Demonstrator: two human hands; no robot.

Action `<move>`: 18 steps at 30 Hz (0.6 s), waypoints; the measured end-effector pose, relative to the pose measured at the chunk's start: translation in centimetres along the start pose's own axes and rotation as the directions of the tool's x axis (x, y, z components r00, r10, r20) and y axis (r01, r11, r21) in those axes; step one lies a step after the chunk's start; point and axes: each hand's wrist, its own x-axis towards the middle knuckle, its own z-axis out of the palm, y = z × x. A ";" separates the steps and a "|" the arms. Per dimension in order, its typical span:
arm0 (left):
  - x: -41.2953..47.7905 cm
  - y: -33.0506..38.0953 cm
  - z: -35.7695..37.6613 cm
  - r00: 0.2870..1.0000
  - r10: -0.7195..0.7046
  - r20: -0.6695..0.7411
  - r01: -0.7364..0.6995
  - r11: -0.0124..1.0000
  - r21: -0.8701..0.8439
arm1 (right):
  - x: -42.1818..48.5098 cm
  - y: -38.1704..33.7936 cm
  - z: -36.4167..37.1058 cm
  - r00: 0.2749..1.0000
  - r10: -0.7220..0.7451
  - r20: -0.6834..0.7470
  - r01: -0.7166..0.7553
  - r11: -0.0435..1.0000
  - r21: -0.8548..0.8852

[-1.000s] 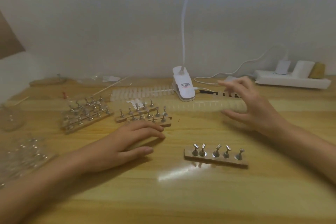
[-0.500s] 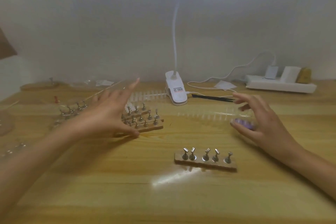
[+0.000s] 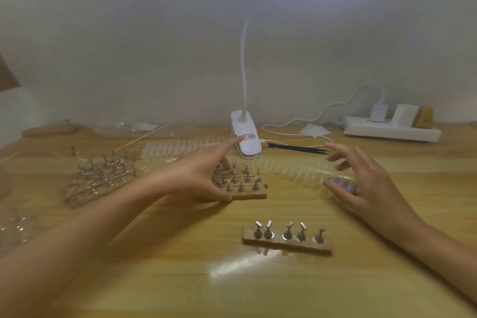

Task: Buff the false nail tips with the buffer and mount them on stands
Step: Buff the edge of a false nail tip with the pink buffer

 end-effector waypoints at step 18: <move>-5.1 5.6 2.6 0.985 0.170 0.039 -0.127 0.852 -0.507 | 0.8 2.6 -0.7 0.869 0.468 -0.163 -0.272 0.726 0.632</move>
